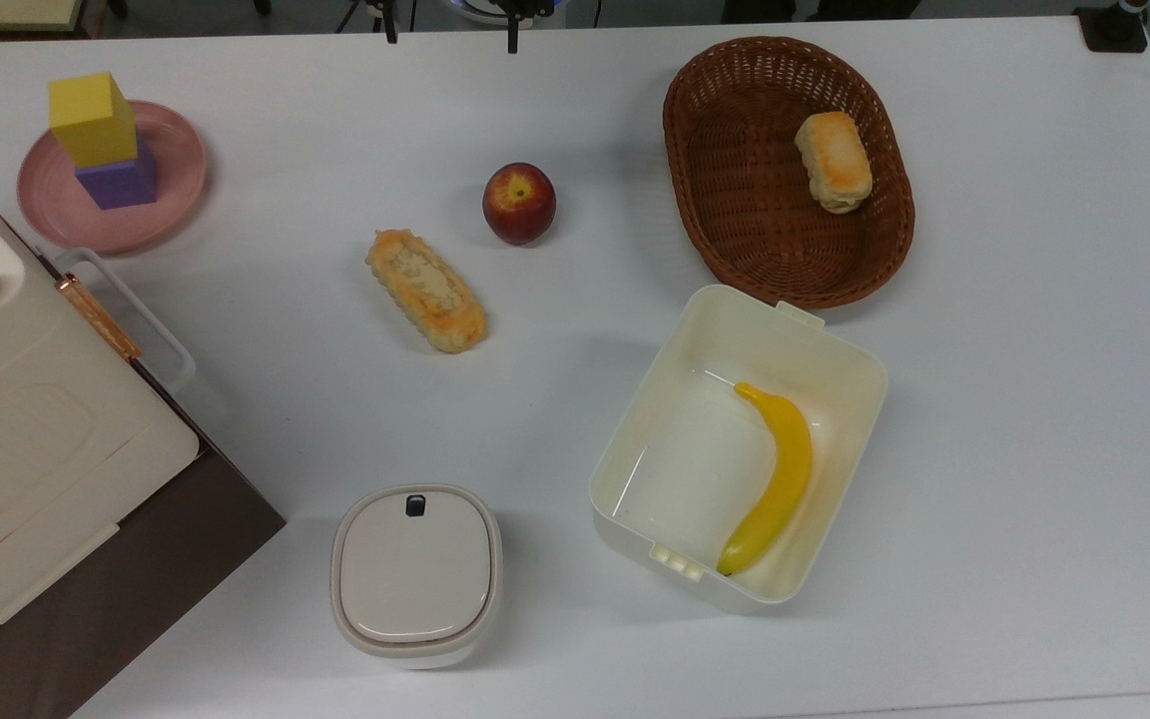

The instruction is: Put the yellow cube on the table

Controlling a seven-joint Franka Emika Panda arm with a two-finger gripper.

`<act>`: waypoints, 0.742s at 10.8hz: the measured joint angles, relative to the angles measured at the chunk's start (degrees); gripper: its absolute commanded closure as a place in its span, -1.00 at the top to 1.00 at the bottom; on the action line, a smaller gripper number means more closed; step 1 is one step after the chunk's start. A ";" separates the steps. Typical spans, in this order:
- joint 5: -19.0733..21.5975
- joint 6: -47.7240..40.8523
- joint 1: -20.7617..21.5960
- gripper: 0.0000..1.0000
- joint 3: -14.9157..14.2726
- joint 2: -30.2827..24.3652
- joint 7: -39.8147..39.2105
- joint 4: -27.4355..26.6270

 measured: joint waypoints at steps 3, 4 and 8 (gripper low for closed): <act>0.00 0.00 0.00 1.00 0.00 0.30 -0.01 -0.04; 0.00 0.00 0.00 1.00 0.00 0.53 -0.01 -0.05; 0.00 0.00 0.00 1.00 0.00 1.18 -0.01 -0.05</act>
